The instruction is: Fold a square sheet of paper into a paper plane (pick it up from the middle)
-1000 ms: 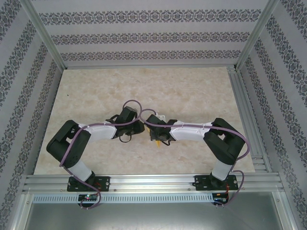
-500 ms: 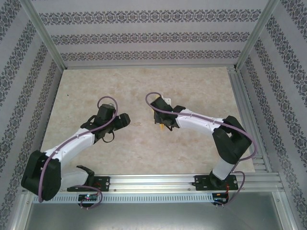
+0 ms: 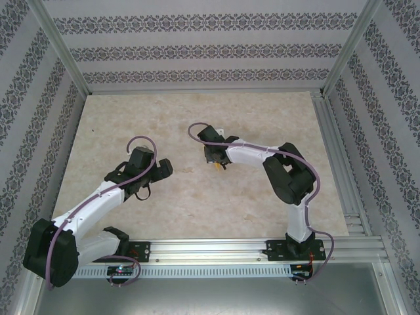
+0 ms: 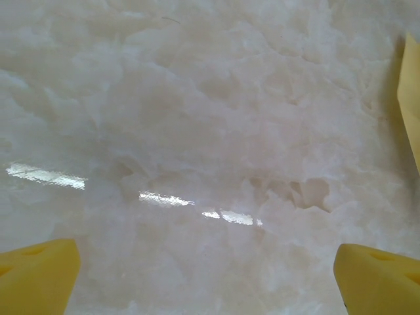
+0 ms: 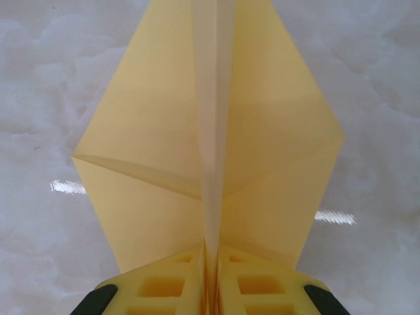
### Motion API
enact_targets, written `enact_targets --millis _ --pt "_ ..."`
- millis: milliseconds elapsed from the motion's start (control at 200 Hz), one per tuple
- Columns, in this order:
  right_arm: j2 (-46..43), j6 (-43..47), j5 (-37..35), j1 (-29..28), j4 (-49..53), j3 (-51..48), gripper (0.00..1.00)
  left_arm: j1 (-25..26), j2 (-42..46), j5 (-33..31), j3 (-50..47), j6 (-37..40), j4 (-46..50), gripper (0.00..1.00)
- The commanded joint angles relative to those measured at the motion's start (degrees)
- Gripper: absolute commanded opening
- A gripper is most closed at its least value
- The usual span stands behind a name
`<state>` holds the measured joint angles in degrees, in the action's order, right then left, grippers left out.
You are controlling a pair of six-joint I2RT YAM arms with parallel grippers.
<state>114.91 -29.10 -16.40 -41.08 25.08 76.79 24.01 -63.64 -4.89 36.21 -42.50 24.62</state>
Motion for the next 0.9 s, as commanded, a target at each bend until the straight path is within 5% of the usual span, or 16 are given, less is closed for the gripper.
enact_targets --millis 0,894 --pt "1.7 1.59 0.65 0.68 -1.64 1.82 0.14 -0.78 0.2 -1.25 -0.51 0.76 1.39 1.0" --pt "3.62 -0.37 2.43 0.56 0.55 4.39 0.25 -0.77 -1.3 -1.61 0.92 0.67 2.62 1.0"
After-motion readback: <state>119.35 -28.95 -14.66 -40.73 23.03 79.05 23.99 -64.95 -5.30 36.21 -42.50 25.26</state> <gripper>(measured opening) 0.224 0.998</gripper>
